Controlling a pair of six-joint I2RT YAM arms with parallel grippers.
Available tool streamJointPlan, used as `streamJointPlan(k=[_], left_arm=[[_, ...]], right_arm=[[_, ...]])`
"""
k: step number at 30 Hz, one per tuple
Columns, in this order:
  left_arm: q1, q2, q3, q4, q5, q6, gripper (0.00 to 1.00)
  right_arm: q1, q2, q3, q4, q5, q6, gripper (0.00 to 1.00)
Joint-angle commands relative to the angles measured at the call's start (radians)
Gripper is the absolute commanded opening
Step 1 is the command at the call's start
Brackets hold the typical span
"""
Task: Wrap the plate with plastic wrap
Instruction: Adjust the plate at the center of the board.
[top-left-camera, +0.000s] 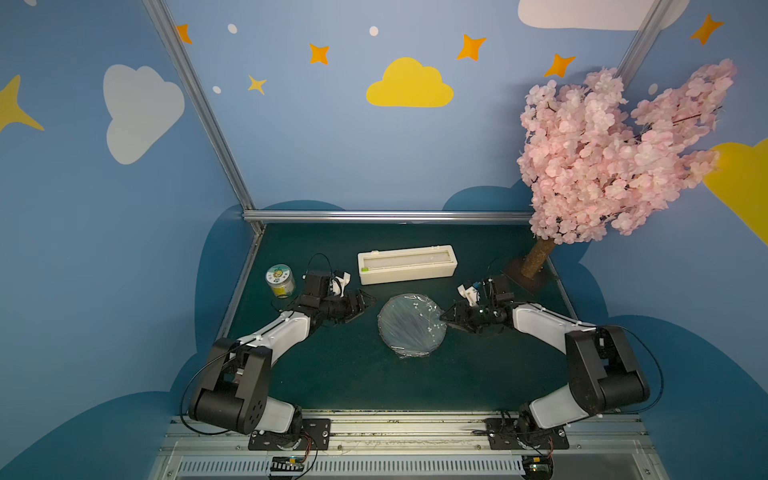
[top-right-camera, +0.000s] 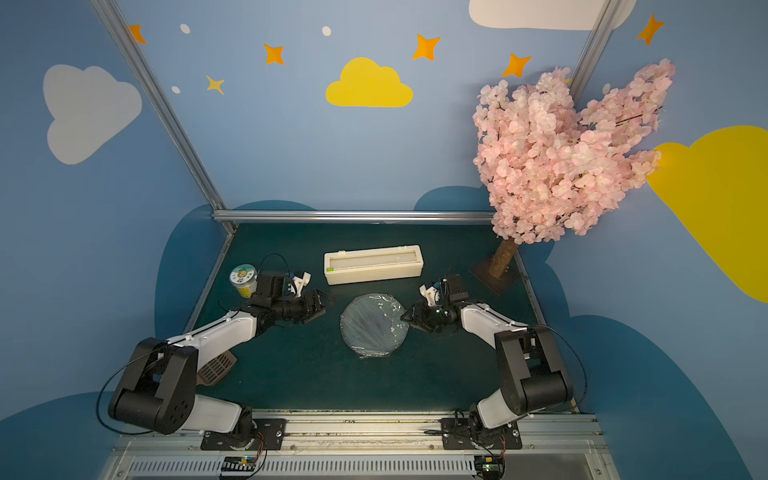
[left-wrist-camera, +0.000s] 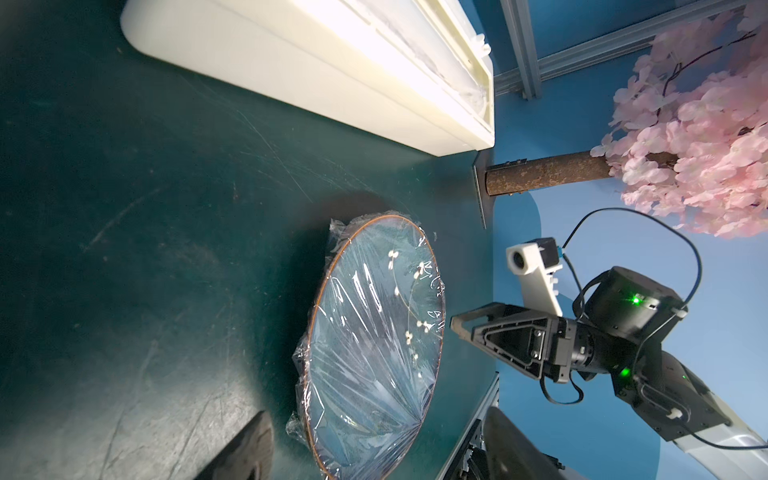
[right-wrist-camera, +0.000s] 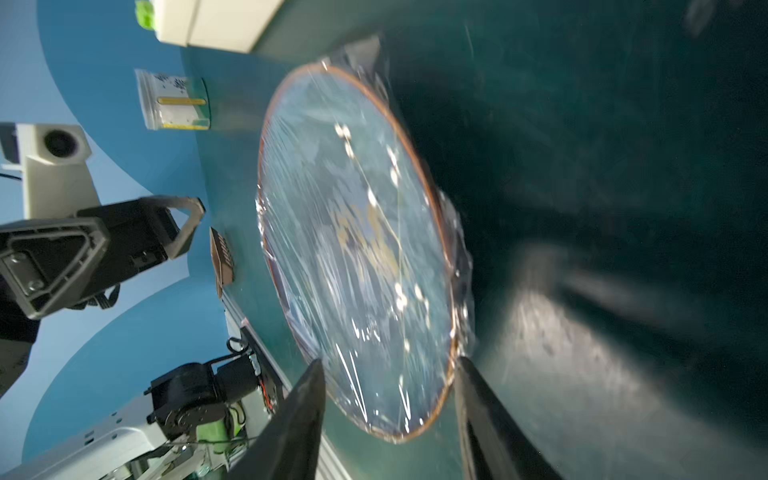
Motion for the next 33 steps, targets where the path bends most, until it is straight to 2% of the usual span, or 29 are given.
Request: streamJointPlan(k=[1, 5, 10, 16, 21, 22, 24, 25, 28, 29, 31, 33], left_arm=[[-0.009, 0.010, 0.011, -0.021, 0.001, -0.003, 0.79], [-0.022, 0.017, 0.023, -0.024, 0.001, -0.005, 0.79], [-0.029, 0.001, 0.018, -0.044, -0.006, 0.000, 0.79], [-0.030, -0.023, 0.005, -0.070, -0.037, 0.016, 0.80], [-0.030, -0.018, -0.009, -0.035, -0.050, -0.001, 0.80], [-0.030, -0.016, -0.008, -0.044, -0.063, 0.000, 0.84], [-0.030, -0.019, -0.002, -0.080, -0.109, 0.012, 0.92], [-0.030, -0.022, 0.006, -0.107, -0.143, 0.025, 1.00], [-0.033, -0.050, 0.025, -0.192, -0.266, 0.066, 1.00], [-0.035, -0.068, 0.020, -0.198, -0.300, 0.076, 1.00], [-0.039, -0.106, 0.006, -0.193, -0.352, 0.079, 1.00], [-0.050, -0.142, -0.002, -0.204, -0.432, 0.078, 1.00]], right_arm=[[0.038, -0.033, -0.043, -0.027, 0.008, 0.051, 0.50], [0.100, -0.012, -0.088, 0.083, 0.010, 0.137, 0.50], [0.140, 0.102, -0.032, 0.183, -0.012, 0.188, 0.49], [0.118, 0.210, 0.116, 0.144, -0.004, 0.127, 0.48], [0.084, 0.258, 0.181, 0.082, -0.010, 0.059, 0.49], [0.073, 0.252, 0.179, 0.051, 0.006, 0.044, 0.50], [0.051, 0.215, 0.160, -0.005, 0.046, 0.012, 0.55], [0.038, 0.187, 0.151, -0.052, 0.087, -0.004, 0.62], [0.007, 0.089, 0.134, -0.166, 0.199, -0.053, 0.77], [-0.001, 0.053, 0.134, -0.195, 0.235, -0.066, 0.90], [-0.010, -0.011, 0.144, -0.243, 0.313, -0.091, 0.91], [-0.017, -0.061, 0.173, -0.301, 0.442, -0.099, 0.92]])
